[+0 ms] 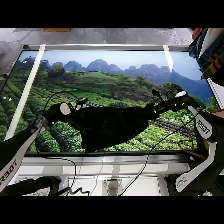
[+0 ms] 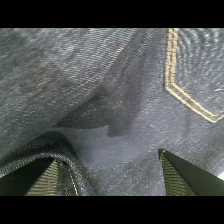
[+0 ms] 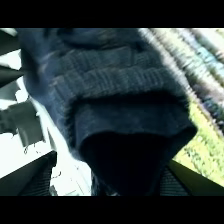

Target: Fold the clothes and pants, and hang the long-sleeved shirts on hangers.

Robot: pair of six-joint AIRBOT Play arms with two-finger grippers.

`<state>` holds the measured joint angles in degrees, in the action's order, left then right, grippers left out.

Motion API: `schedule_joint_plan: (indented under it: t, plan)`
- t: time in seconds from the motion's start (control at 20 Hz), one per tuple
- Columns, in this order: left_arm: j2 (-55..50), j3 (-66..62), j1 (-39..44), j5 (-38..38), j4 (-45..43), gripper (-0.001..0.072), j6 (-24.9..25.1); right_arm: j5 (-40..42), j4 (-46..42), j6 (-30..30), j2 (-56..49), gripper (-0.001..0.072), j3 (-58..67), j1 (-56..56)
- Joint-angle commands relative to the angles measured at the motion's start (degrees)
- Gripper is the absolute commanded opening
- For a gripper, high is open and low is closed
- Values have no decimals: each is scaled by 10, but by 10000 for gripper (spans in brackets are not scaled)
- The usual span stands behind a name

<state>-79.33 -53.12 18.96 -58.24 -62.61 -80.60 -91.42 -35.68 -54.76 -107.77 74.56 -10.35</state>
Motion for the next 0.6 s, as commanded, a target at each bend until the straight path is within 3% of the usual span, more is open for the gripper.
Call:
schedule_joint_plan:
  t: [0.0,0.15,0.35,0.55]
  plan:
    - [0,0,0,6,-21,685,0,-55,9,9,-1,671,12,-15]
    - [0,0,0,6,-21,684,0,-39,-13,-9,0,709,11,-22]
    - [0,0,0,6,-18,685,0,49,-127,-78,-2,713,11,8]
    - [0,0,0,7,-19,685,0,60,-98,-57,-3,701,11,70]
